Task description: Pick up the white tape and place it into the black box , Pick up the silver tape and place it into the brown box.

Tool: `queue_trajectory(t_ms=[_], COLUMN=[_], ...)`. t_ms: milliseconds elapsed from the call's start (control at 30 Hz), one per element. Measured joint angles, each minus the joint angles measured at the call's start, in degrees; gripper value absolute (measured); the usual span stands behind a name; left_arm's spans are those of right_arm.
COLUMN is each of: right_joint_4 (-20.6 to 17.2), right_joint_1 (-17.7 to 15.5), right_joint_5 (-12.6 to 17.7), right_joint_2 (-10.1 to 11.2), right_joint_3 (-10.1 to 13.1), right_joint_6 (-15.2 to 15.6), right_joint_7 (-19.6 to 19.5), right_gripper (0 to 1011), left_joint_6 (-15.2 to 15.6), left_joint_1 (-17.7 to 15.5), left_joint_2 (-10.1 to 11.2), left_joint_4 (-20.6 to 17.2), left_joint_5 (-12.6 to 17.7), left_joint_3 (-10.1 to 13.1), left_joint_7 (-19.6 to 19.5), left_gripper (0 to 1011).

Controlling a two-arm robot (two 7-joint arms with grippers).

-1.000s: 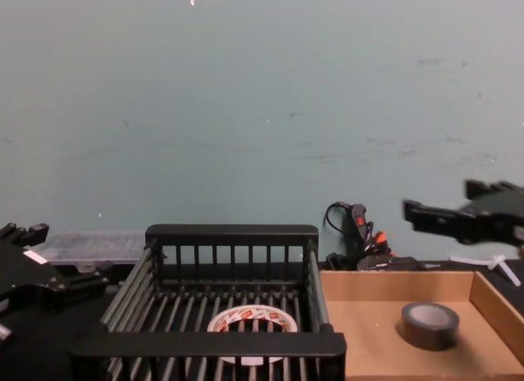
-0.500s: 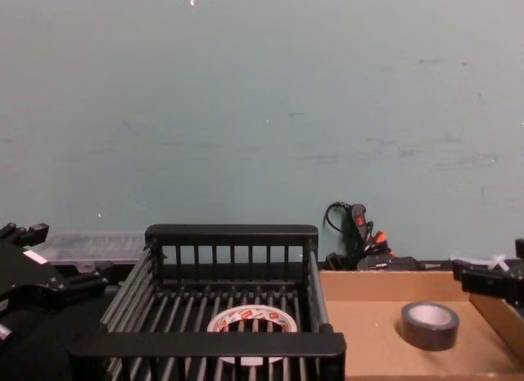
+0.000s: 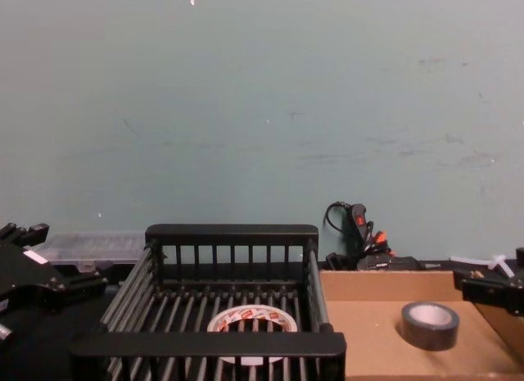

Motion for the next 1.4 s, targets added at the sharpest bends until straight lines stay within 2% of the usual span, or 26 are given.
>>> queue_trajectory(t_ms=[1400], right_joint_4=[-0.1], right_joint_1=[0.1], right_joint_5=[0.1], right_joint_2=[0.1], right_joint_3=[0.0], right_joint_6=[-0.1], right_joint_7=[0.1], right_gripper=[1002], left_joint_6=[0.0], left_joint_1=[0.0], left_joint_2=[0.0], left_joint_4=[0.0], left_joint_5=[0.0], left_joint_3=[0.0], left_joint_7=[0.0], left_gripper=[1001])
